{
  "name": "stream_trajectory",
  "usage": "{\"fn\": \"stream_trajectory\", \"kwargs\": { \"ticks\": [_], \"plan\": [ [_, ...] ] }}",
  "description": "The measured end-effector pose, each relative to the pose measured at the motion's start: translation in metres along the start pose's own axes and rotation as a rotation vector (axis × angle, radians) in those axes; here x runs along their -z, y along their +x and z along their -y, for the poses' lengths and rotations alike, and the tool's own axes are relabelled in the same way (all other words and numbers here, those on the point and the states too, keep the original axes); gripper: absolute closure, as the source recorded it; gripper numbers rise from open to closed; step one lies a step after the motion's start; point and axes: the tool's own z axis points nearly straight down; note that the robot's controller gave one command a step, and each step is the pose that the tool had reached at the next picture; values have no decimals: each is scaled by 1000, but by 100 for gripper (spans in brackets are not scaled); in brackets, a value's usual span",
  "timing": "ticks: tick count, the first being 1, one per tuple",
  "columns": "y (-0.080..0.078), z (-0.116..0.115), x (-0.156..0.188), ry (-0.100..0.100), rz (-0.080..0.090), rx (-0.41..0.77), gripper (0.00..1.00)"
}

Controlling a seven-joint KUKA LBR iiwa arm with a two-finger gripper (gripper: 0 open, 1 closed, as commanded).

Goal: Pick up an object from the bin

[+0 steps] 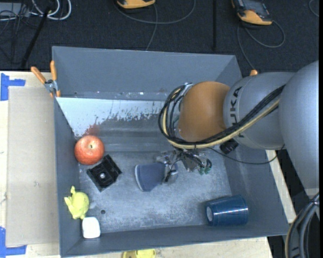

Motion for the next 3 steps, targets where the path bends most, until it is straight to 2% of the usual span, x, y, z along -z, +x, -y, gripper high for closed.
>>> {"fn": "stream_trajectory", "kwargs": {
  "ticks": [3],
  "plan": [
    [1,0,16,0,-2,0,100]
  ]
}}
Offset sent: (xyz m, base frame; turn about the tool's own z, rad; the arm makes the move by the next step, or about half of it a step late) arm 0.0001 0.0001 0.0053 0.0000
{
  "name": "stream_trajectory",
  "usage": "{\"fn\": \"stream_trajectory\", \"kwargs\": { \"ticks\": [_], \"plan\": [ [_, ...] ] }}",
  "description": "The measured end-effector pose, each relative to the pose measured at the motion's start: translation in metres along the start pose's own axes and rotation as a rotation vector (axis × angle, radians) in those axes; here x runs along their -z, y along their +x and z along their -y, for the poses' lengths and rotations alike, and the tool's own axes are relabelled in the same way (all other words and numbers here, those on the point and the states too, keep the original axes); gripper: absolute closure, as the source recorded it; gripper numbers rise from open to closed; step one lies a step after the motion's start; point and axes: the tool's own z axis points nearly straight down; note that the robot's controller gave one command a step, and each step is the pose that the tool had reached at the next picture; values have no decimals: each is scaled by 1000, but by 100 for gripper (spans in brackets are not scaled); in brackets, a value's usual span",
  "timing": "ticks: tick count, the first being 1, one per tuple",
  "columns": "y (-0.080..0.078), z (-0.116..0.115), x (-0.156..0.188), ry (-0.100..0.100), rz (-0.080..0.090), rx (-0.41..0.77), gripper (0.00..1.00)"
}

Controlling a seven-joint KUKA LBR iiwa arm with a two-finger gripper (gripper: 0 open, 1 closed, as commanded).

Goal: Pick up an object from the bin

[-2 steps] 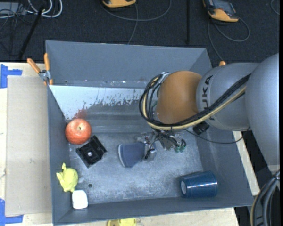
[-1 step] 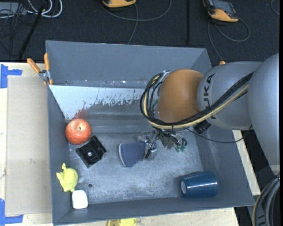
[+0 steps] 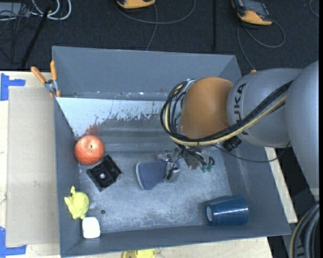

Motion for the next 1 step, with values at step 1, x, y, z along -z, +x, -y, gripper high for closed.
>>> {"fn": "stream_trajectory", "kwargs": {
  "ticks": [1],
  "plan": [
    [0,0,9,-1,-2,0,100]
  ]
}}
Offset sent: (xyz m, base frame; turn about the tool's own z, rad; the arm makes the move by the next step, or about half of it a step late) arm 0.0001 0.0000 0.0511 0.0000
